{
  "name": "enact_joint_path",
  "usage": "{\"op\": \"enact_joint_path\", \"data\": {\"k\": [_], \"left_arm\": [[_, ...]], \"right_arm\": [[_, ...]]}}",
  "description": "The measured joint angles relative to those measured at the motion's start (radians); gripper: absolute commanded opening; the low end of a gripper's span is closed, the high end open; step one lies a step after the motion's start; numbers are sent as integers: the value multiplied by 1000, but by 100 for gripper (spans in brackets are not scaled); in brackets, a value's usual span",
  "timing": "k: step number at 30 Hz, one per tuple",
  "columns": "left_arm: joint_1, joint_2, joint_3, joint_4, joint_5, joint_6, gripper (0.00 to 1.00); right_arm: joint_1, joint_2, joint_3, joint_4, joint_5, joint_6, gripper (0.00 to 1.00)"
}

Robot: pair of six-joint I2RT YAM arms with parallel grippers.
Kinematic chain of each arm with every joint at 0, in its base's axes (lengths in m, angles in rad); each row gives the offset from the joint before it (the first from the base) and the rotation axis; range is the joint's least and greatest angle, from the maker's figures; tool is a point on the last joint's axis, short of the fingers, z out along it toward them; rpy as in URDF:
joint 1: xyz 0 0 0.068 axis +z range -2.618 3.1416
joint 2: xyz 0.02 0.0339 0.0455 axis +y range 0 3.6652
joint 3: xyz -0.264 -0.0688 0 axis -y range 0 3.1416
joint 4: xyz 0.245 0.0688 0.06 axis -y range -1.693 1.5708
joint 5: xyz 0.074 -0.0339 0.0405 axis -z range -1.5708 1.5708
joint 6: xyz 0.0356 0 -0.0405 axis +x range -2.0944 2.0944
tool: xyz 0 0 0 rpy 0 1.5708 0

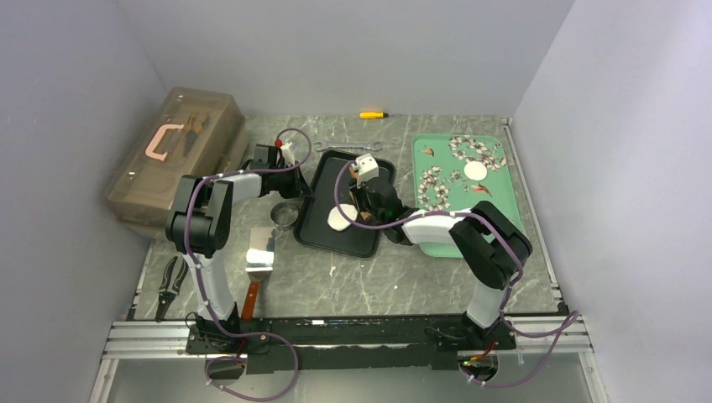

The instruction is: Roll out the dumpling wrappers from the dough

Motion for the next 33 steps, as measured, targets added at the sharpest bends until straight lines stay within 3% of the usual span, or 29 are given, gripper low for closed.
{"op": "enact_joint_path", "data": {"k": [8,14,21,33], "left_arm": [[0,0,0,0,0,0,0],[0,0,0,0,0,0,0],[0,0,0,0,0,0,0],[0,1,0,0,0,0,0]], "right_arm": [[-6,-31,7,-82,42,-63,0],[71,-78,32,-171,-5,-85,0],[119,-92,33,-144,-90,-68,0],[98,-27,-13,18,-58,-71,0]]}}
